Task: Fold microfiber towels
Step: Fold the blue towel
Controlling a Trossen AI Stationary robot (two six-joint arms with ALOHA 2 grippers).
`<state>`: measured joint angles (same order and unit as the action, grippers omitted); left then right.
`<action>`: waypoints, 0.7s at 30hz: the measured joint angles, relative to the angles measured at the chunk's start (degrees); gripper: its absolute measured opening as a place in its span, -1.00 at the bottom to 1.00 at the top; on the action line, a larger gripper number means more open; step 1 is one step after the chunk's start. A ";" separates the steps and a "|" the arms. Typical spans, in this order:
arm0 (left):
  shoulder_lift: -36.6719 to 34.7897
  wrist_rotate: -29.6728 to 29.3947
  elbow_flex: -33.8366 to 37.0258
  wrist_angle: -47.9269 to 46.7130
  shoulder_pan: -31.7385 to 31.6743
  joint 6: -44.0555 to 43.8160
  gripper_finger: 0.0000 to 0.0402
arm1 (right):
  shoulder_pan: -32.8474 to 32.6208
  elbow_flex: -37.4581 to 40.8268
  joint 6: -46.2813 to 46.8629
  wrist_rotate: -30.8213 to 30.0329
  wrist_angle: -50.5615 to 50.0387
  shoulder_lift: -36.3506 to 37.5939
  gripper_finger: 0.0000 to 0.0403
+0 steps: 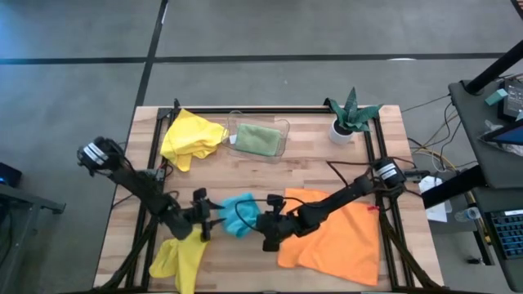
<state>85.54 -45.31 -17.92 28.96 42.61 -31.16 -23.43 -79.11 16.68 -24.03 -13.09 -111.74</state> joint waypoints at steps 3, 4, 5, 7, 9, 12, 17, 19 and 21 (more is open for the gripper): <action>6.03 0.98 -3.81 0.01 -0.01 0.28 -0.13 | -1.47 0.00 1.56 -0.01 -0.71 0.00 -0.96; 7.76 1.45 -4.94 0.01 -0.02 0.42 -0.13 | -2.04 -0.01 2.10 -0.02 -0.83 0.00 -0.96; 9.49 1.91 -6.25 -0.01 -0.09 0.42 -0.13 | -2.65 -0.01 2.77 -0.02 -1.05 0.00 -0.96; 12.50 3.34 -8.68 0.03 -0.15 0.44 -0.13 | -4.11 -0.02 3.64 -0.04 -1.38 0.00 -0.96; 15.18 4.76 -11.31 0.06 -0.15 0.95 -0.13 | -5.59 -0.02 4.73 0.00 -1.50 0.00 -0.96; 18.48 7.78 -15.52 0.60 -0.18 4.59 -0.13 | -7.26 -0.42 5.83 0.08 -1.94 0.12 -0.96; 19.86 11.03 -19.68 -0.15 -0.17 12.20 -0.13 | -7.71 -3.61 4.92 0.00 -4.17 0.33 -0.96; 18.50 11.14 -19.86 -0.64 -0.20 14.04 -0.13 | -7.63 -5.47 3.46 -0.02 -5.92 0.33 -0.96; 16.26 10.87 -19.81 -0.64 -0.20 15.05 -0.13 | -7.03 -6.93 2.01 -0.02 -7.14 0.33 -0.96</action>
<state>101.80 -34.44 -37.73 28.32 42.41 -16.11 -30.46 -86.04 18.69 -24.05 -20.24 -111.42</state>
